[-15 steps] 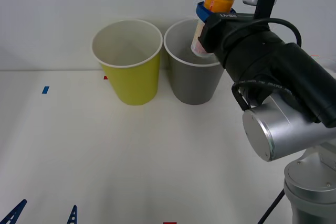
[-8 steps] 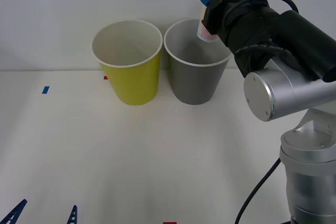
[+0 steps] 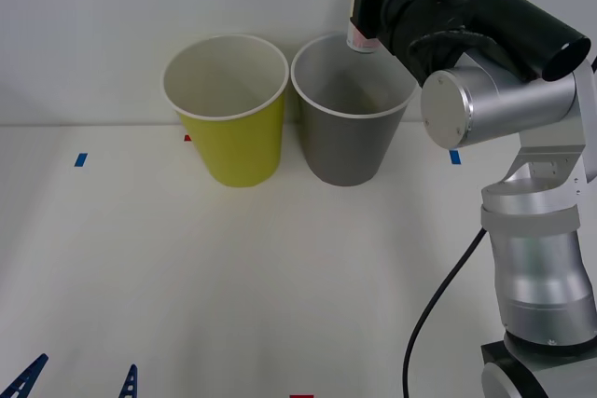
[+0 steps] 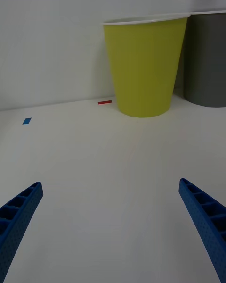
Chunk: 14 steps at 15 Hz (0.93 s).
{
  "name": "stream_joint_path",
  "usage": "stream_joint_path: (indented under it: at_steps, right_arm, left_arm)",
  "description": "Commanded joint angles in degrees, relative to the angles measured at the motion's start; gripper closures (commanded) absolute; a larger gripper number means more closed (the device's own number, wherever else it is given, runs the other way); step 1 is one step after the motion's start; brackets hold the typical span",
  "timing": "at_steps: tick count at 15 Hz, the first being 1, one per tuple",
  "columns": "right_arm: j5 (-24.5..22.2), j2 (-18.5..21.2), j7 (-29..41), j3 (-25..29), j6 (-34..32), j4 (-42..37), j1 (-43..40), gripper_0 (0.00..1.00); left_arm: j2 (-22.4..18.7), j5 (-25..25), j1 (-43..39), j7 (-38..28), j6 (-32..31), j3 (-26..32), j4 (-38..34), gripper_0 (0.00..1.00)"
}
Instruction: Put cans in the gray bin and PET bottles in the light green bin.
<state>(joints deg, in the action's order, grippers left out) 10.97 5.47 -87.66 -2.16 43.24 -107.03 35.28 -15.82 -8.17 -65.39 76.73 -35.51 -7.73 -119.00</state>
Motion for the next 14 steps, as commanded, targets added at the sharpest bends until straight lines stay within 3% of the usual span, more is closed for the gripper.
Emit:
stream_joint_path:
  at_steps: [1, 6, 7, 9, 10, 14]
  right_arm:
    - [0.90, 0.24, -0.05, -0.39, -2.29, 3.84, 1.98, 1.00]
    - [1.07, 0.41, -0.32, 0.05, -2.29, 3.84, 1.98, 1.00]
    - [1.07, 0.41, -0.32, 0.05, -2.29, 3.84, 1.98, 0.60]
    - [1.51, -0.11, -0.49, 0.05, -2.37, 3.23, 1.54, 0.22]
    - [1.60, -0.46, -0.67, 0.05, -2.37, 1.47, 0.40, 0.17]
    - [2.04, 1.73, -1.46, -1.97, -2.29, -8.72, -6.37, 0.17]
  left_arm:
    - [0.00, 0.00, 0.00, 0.00, 0.00, 0.00, 0.00, 0.00]
    - [0.00, 0.00, 0.00, 0.00, 0.00, 0.00, 0.00, 0.00]
    - [0.00, 0.00, 0.00, 0.00, 0.00, 0.00, 0.00, 0.00]
    - [0.00, 0.00, 0.00, 0.00, 0.00, 0.00, 0.00, 0.00]
    - [0.00, 0.00, 0.00, 0.00, 0.00, 0.00, 0.00, 0.00]
    - [0.00, 0.00, 0.00, 0.00, 0.00, 0.00, 0.00, 0.00]
